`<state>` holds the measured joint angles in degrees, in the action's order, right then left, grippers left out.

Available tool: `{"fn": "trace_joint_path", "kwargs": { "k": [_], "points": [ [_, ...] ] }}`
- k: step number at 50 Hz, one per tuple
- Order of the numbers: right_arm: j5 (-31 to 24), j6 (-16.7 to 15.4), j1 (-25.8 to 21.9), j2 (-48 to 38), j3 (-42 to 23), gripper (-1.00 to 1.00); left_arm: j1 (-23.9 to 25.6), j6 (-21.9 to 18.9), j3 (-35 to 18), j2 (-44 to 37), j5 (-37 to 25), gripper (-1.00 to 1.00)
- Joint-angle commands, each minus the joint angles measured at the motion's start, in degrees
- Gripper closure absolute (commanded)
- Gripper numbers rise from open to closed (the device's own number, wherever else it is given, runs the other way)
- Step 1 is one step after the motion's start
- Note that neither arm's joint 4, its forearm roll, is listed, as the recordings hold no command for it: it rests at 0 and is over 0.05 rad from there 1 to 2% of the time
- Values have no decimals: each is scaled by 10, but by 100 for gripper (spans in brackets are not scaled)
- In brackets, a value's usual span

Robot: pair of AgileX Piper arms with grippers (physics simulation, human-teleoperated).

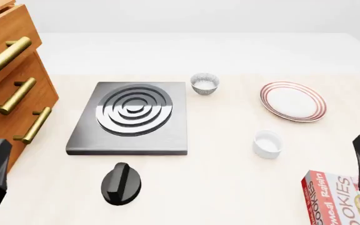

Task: Pick the akita bowl next to the cookies box and place it on the plate.

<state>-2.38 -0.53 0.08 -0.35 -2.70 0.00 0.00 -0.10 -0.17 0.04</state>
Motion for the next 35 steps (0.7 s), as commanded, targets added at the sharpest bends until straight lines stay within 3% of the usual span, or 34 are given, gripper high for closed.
{"fn": "trace_joint_path", "kwargs": {
  "k": [1, 4, 6, 10, 13, 15, 17, 19, 21, 23, 30, 35],
  "points": [
    [-112, -7, 5, -7, -132, -100, 0, 0, -2, -3, 1, -100],
    [-165, 0, 15, -19, -206, -100, 0, 0, -1, -3, 1, -100],
    [-186, -19, 23, -27, -239, -100, 0, 0, -2, -3, 1, -100],
    [-213, -8, 43, -68, -304, -100, 0, 0, -1, -3, 1, -100],
    [-236, 5, 74, -127, -379, -100, 0, 0, -2, -3, 1, -100],
    [-240, -20, 123, -197, -408, -100, 0, 0, -1, -3, 1, -100],
    [-257, -22, 154, -235, -458, -100, 0, 0, -2, -3, 1, -100],
    [-294, 1, 164, -267, -517, -100, 0, 0, -1, -3, 1, -100],
    [-300, -10, 180, -283, -529, -100, 0, 0, -1, -3, 1, -100],
    [-324, 2, 193, -309, -571, -100, 0, 0, -2, -3, 1, -100],
    [-361, -35, 292, -416, -662, -100, 0, 0, -1, -3, 1, -100],
    [-371, -34, 342, -479, -705, -100, 0, 0, -2, -3, 1, -100]
  ]
}}
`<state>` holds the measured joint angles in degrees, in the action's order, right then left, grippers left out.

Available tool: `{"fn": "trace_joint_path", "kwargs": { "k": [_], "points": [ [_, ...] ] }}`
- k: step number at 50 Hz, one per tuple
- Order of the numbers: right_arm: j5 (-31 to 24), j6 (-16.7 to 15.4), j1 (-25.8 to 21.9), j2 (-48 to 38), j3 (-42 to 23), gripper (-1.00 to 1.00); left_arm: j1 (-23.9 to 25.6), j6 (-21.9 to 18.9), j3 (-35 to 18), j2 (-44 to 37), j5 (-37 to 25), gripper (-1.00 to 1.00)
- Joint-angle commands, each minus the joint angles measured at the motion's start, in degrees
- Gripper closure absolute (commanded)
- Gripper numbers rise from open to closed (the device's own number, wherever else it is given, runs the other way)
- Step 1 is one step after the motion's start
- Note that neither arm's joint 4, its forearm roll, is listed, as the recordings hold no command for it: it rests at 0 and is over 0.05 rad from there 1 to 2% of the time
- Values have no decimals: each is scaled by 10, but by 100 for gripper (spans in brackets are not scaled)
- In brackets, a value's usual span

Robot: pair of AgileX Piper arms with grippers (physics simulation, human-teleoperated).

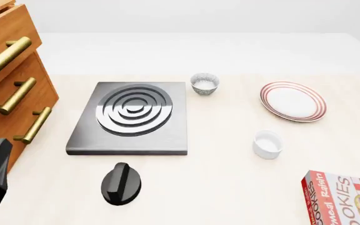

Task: Pick the akita bowl next to the cookies box and place it on the plate.

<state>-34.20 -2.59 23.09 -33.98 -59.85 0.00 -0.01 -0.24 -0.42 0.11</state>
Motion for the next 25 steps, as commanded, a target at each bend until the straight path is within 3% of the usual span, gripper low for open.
{"fn": "trace_joint_path", "kwargs": {
  "k": [1, 12, 18, 25],
  "points": [
    [-45, -18, 137, -166, -146, -100, 0, 0, 0, 0, 0, -100],
    [18, -29, 258, -325, -180, -100, 0, 0, 0, 0, 0, -100],
    [68, -16, 316, -405, -181, -100, 0, 0, 0, 0, 0, -100],
    [102, -32, 346, -470, -182, -100, 0, 0, 0, 0, 0, -100]
  ]
}}
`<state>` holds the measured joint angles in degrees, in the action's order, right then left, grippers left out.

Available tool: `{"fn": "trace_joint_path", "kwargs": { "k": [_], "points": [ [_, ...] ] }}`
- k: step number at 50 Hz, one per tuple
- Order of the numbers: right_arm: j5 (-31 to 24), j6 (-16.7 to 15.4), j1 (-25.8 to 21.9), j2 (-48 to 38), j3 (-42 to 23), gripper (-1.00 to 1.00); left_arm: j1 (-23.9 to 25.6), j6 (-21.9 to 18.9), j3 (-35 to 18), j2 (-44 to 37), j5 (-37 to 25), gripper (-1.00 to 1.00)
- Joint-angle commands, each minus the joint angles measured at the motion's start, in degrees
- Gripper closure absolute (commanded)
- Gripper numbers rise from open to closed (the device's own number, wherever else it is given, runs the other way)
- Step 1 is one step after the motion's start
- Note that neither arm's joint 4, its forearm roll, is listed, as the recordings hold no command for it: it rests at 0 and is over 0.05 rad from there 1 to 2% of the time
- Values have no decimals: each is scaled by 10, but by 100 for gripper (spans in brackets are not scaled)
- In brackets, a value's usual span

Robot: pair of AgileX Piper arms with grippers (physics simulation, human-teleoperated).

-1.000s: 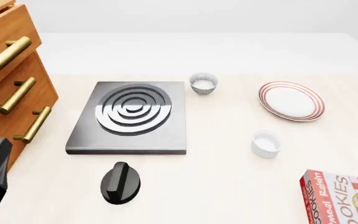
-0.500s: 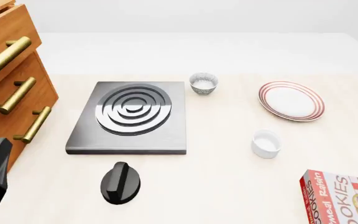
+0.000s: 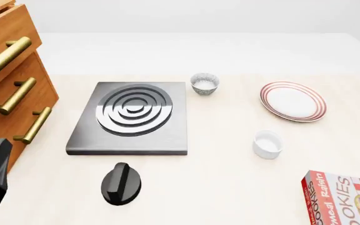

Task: Pick the akita bowl next to the cookies box and place it on the plate.

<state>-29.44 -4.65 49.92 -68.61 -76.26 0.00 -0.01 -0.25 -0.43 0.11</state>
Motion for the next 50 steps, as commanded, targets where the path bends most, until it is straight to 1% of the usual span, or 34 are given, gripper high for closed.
{"fn": "trace_joint_path", "kwargs": {
  "k": [1, 4, 5, 7, 12, 13, 14, 15, 18, 21, 24, 29, 33, 34, 38, 42, 50],
  "points": [
    [55, -8, 80, -131, -20, -100, 0, 0, 0, 0, 0, -100],
    [64, -12, 86, -151, -23, -100, 0, 0, 0, 0, 0, -100],
    [73, -14, 95, -167, -27, -100, 0, 0, 0, 0, 0, -100],
    [76, -14, 102, -174, -31, -100, 0, 0, 0, 0, 0, -100],
    [103, -22, 105, -199, -14, -100, 0, 0, 0, 0, 0, -100],
    [107, -21, 103, -204, -10, -100, 0, 0, 0, 0, 0, -100],
    [106, -9, 96, -212, -7, -100, 0, 0, 0, 0, 0, -100],
    [118, -14, 102, -215, -2, -100, 0, 0, 0, 0, 0, -100],
    [131, -7, 98, -221, 14, -100, 0, 0, 0, 0, 0, -100],
    [158, -12, 99, -225, 39, -100, 0, 0, 0, 0, 0, -100],
    [172, -15, 98, -225, 50, -100, 0, 0, 0, 0, 0, -100],
    [183, -2, 84, -230, 64, -100, 0, 0, 0, 0, 0, -100],
    [203, -1, 78, -235, 81, -100, 0, 0, 0, 0, 0, -100],
    [214, 3, 77, -243, 88, -100, 0, 0, 0, 0, 0, -100],
    [227, 13, 73, -251, 97, -100, 0, 0, 0, 0, 0, -100],
    [249, 17, 67, -269, 114, -100, 0, 0, 0, 0, 0, -100],
    [271, 32, 54, -272, 128, -100, 0, 0, 0, 0, 0, -100]
  ]
}}
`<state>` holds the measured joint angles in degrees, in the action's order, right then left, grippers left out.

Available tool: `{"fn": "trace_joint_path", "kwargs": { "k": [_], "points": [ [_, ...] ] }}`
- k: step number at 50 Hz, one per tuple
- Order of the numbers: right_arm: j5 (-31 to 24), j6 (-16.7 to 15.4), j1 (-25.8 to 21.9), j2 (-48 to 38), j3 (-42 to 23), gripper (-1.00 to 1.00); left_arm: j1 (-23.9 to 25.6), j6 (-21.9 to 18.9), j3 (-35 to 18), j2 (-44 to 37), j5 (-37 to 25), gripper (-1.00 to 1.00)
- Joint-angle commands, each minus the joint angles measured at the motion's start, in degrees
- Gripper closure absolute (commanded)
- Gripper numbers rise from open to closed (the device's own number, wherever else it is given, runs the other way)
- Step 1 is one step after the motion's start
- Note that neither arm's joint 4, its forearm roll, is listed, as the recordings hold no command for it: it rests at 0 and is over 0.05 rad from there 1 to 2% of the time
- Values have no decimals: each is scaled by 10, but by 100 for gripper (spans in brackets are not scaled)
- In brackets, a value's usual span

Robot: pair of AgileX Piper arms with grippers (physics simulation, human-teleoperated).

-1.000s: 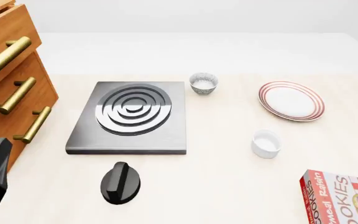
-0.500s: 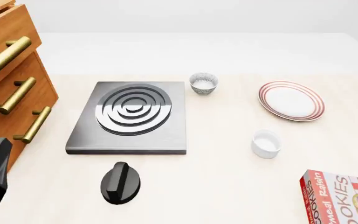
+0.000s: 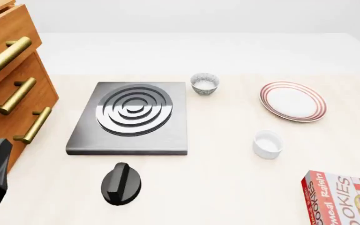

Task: Pick the akita bowl next to the cookies box and place it on the plate.

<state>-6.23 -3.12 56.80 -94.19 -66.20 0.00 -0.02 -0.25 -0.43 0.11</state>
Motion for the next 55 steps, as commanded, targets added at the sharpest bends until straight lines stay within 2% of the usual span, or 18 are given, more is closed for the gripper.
{"fn": "trace_joint_path", "kwargs": {
  "k": [1, 12, 16, 28, 34, 36, 42, 55],
  "points": [
    [46, 29, -20, -23, 31, -100, 0, 0, 0, 0, 0, -100],
    [96, 46, -34, -52, 62, -100, 0, 0, 0, 0, 0, -100],
    [110, 39, -27, -61, 65, -100, 0, 0, 0, 0, 0, -100],
    [153, 55, -23, -94, 79, -100, 0, 0, 0, 0, 0, -100],
    [157, 69, -19, -112, 71, -100, 0, 0, 0, 0, 0, -100],
    [159, 85, -25, -119, 71, -100, 0, 0, 0, 0, 0, -100],
    [172, 80, -27, -131, 75, -100, 0, 0, 0, 0, 0, -100],
    [204, 92, -37, -170, 77, -100, 0, 0, 0, 0, 0, -100]
  ]
}}
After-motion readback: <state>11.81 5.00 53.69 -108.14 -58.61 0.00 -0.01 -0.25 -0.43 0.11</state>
